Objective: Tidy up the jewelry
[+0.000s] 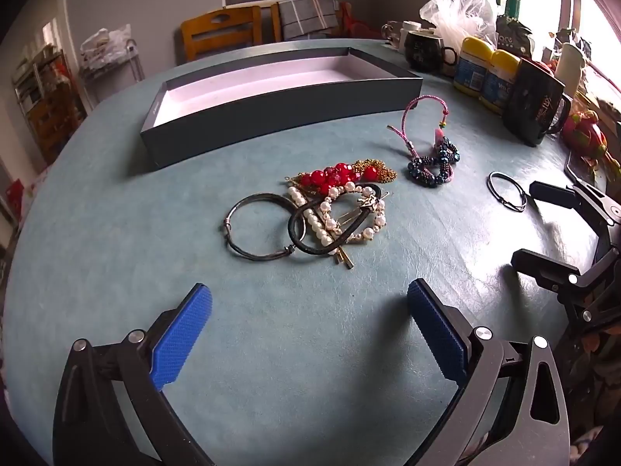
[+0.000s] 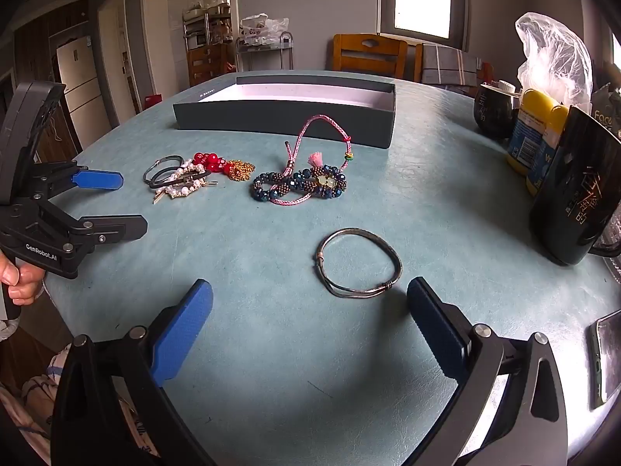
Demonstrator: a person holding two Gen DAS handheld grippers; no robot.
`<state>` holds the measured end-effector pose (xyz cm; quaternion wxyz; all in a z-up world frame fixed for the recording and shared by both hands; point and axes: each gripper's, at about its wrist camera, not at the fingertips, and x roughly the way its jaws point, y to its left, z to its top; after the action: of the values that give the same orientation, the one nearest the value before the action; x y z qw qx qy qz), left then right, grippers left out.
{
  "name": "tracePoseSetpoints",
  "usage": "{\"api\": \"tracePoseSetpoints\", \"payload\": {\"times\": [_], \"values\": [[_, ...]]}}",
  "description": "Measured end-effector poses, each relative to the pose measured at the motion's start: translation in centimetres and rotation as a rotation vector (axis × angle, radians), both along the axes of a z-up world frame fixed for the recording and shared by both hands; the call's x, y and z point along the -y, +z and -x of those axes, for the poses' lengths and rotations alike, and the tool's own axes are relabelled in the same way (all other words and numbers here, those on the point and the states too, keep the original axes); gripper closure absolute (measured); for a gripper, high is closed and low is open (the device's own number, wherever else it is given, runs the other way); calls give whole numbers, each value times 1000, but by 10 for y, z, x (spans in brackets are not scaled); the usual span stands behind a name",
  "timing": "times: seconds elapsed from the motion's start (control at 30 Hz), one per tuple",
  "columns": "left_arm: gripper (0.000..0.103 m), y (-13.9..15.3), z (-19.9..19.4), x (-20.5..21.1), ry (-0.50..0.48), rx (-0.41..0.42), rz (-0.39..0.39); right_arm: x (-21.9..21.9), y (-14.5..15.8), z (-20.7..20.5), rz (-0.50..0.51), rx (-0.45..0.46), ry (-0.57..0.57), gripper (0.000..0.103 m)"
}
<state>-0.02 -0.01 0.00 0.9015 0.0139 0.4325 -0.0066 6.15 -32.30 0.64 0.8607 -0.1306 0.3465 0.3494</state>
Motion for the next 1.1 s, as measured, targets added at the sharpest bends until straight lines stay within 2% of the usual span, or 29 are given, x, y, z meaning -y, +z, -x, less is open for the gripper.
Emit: {"api": "tracePoseSetpoints", "payload": {"times": [1.1], "values": [[2,0,0,0,-1,-1,-1,0,-1,-3,11,-13,6,5]]}}
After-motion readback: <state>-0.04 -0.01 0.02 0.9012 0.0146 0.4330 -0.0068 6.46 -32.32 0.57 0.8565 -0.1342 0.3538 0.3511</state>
